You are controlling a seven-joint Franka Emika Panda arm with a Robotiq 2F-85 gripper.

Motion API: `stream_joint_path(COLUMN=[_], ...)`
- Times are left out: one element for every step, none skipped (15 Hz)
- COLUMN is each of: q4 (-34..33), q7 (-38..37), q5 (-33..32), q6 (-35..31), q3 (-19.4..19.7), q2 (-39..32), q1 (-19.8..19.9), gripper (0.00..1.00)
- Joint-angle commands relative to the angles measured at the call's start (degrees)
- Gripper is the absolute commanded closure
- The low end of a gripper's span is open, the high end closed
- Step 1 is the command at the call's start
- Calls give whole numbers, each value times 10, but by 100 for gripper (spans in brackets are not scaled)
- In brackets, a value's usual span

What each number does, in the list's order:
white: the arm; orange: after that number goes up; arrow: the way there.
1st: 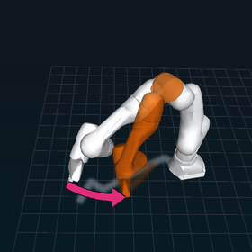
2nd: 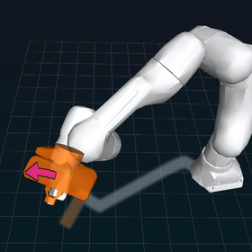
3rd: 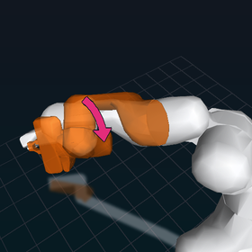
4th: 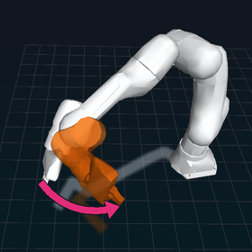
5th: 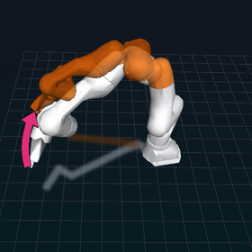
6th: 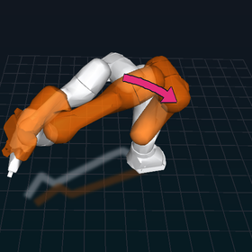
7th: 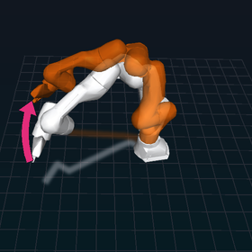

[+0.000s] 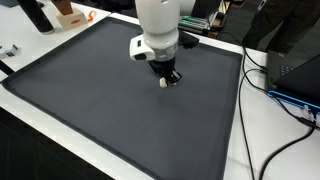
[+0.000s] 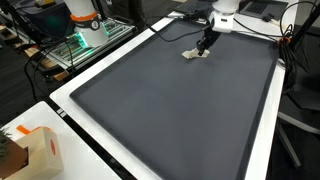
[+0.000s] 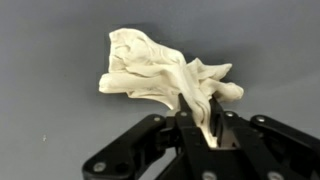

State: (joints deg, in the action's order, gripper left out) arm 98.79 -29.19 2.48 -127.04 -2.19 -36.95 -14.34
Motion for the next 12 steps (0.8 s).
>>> stream_joint_path(q4=[-15,-16,-16,-17,-17,-16,-16,-15,-12,-10,-7,-6], q7=[0,0,0,3,3,1,-3,-1,0,-2,-5,-9], q5=[-10,-10,-11,-10,-10,-11,-13,-12,-11,-14,-17,-20], q6=[12,15,15,16,16,18,20,20,15,14,12,12], q3=[10,10,10,9,9,10,12,11,10,12,14,16], q2=[-19,-20,-19,-18,-18,-17,-16,-14,-10,-9,-6,-4], q1=[-9,-8,-9,-8,-8,-8,-10,-10,-9,-11,-13,-15], gripper=[98,96,96,97,97,96,96,96,60,58,53,45])
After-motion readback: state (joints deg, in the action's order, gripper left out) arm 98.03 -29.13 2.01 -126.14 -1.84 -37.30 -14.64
